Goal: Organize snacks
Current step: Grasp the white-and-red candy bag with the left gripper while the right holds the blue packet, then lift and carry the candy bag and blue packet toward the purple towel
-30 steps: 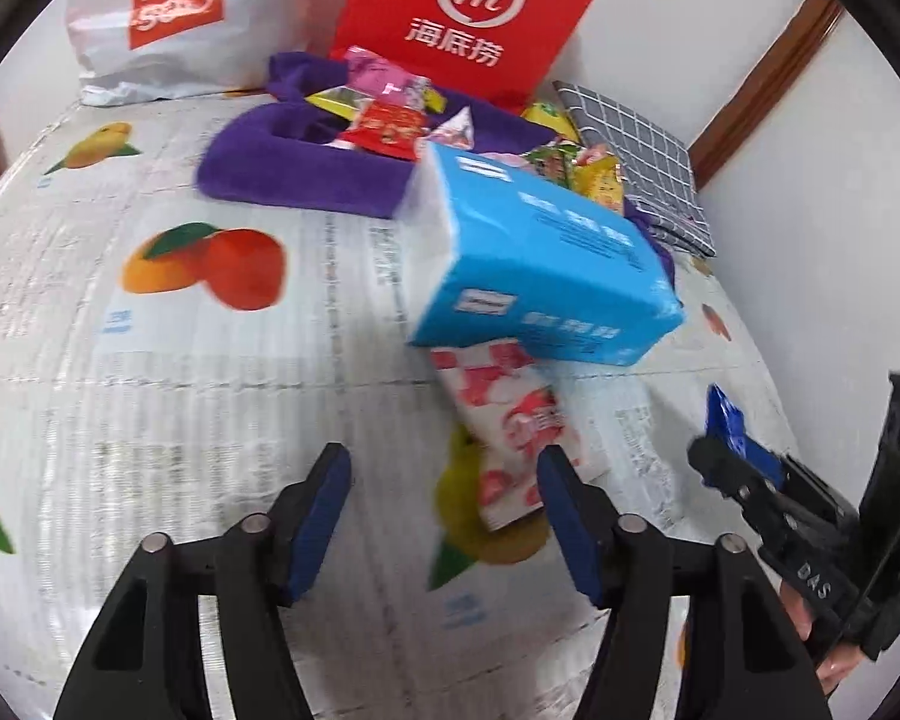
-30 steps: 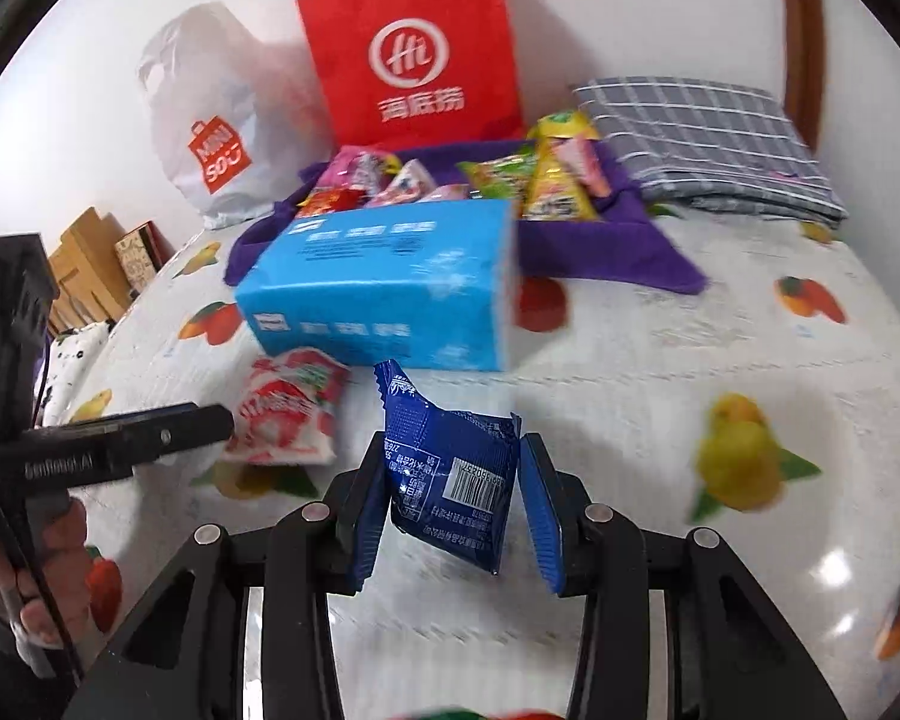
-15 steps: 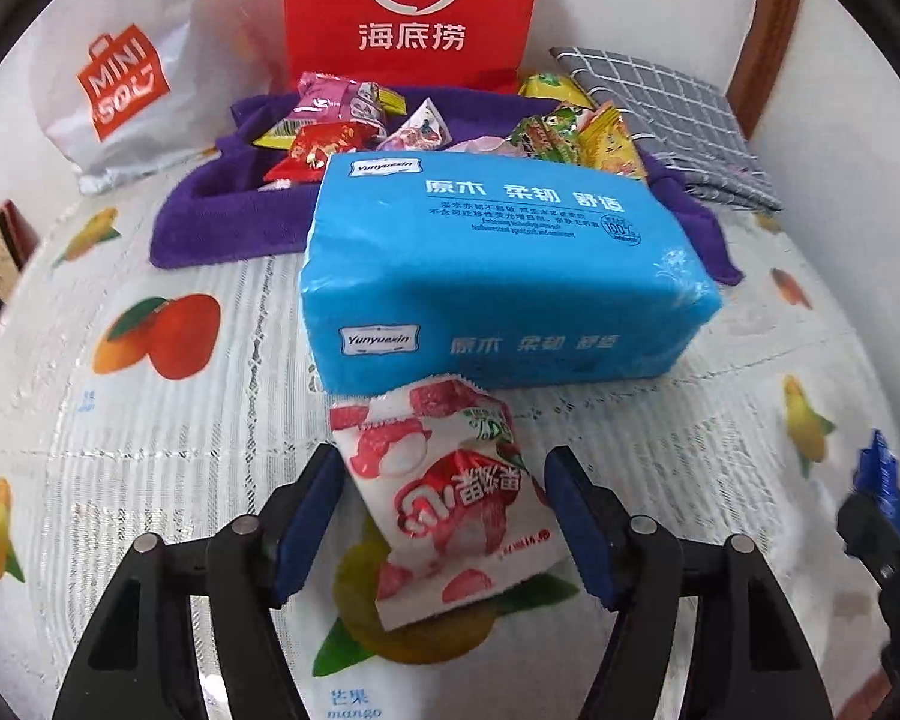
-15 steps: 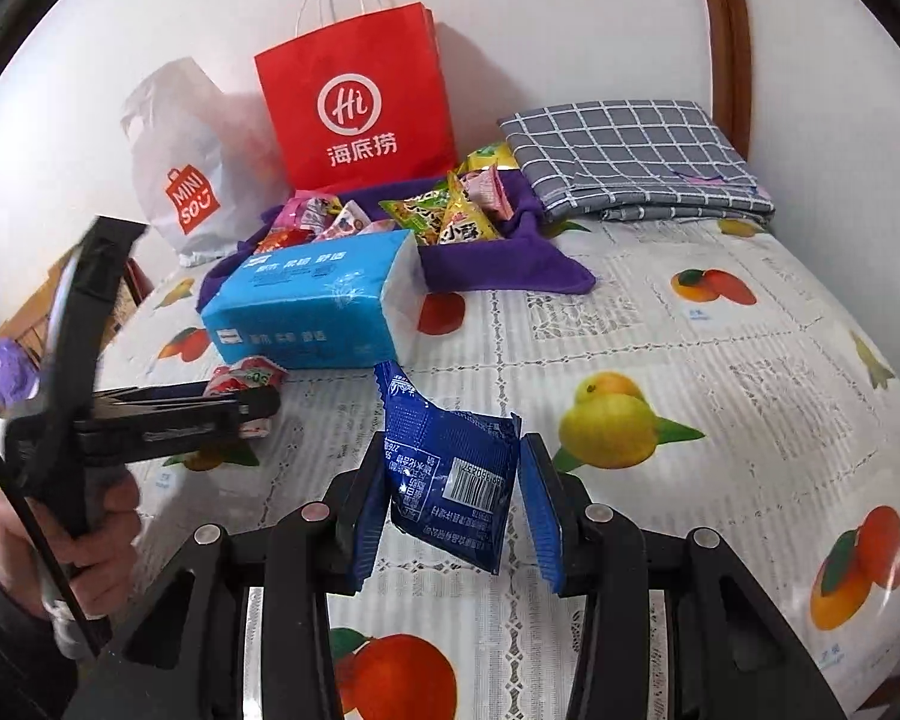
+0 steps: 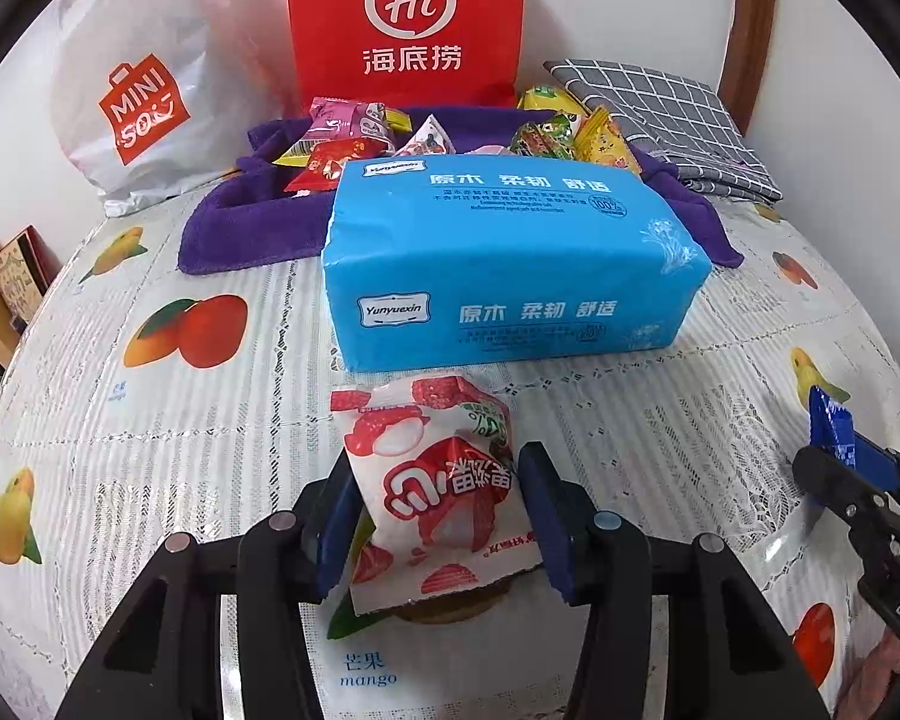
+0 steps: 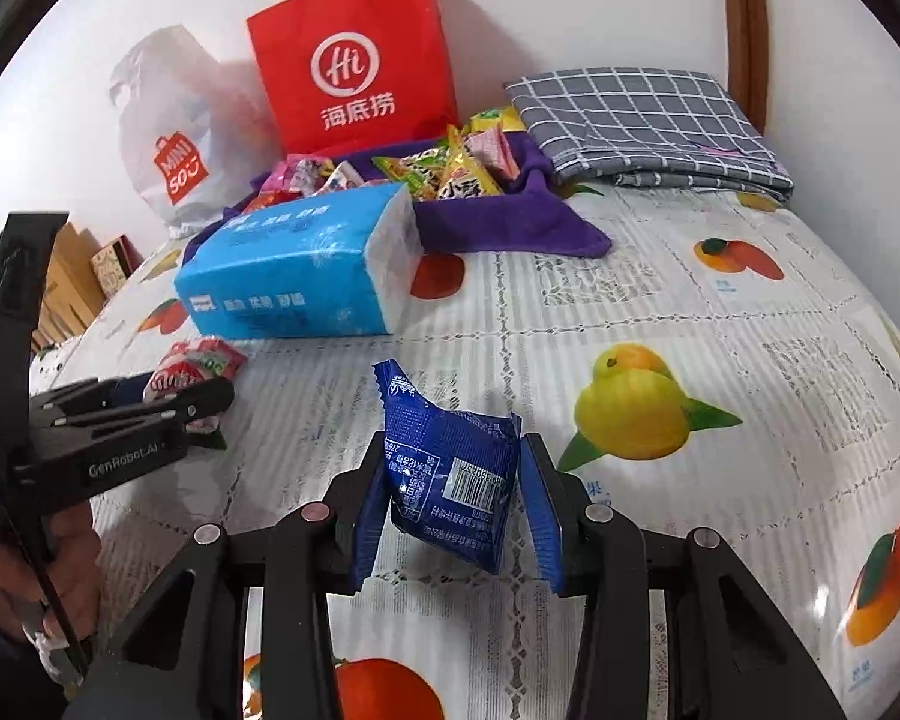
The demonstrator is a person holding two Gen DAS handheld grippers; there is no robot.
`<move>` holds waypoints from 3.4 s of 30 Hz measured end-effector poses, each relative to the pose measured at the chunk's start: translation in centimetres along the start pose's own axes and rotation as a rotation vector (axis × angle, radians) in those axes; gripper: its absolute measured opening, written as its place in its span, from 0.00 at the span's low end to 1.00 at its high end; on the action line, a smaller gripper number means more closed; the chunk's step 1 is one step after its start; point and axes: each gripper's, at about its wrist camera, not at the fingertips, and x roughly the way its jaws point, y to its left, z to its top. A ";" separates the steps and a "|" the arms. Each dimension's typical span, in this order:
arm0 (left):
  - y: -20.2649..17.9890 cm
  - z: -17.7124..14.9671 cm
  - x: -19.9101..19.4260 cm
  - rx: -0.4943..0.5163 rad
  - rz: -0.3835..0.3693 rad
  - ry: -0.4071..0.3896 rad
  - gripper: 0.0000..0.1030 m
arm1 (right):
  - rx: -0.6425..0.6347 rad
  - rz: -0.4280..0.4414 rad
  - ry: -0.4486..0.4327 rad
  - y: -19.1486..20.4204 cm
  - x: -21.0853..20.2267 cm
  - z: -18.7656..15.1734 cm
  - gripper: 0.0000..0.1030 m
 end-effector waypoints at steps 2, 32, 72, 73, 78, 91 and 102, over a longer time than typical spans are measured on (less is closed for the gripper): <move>0.1 0.0 0.0 -0.005 -0.007 -0.001 0.48 | 0.031 -0.013 -0.005 -0.2 -0.1 0.1 0.41; 1.5 -0.1 -1.5 0.041 -0.165 0.024 0.43 | 0.203 -0.076 -0.082 3.1 -5.3 2.7 0.41; 4.1 5.6 -13.7 -0.085 -0.209 -0.113 0.43 | 0.051 -0.025 -0.137 6.5 -11.3 8.5 0.41; 4.1 5.9 -13.6 -0.087 -0.207 -0.114 0.43 | 0.051 -0.024 -0.137 6.4 -11.1 8.8 0.41; 4.4 7.3 -13.5 -0.099 -0.216 -0.119 0.43 | 0.054 -0.007 -0.119 5.8 -10.2 10.2 0.41; 4.5 10.8 -12.9 -0.111 -0.224 -0.143 0.43 | 0.017 0.016 -0.125 5.6 -9.2 14.1 0.41; 4.6 13.2 -12.2 -0.101 -0.211 -0.163 0.43 | -0.035 0.032 -0.138 7.2 -7.9 17.1 0.41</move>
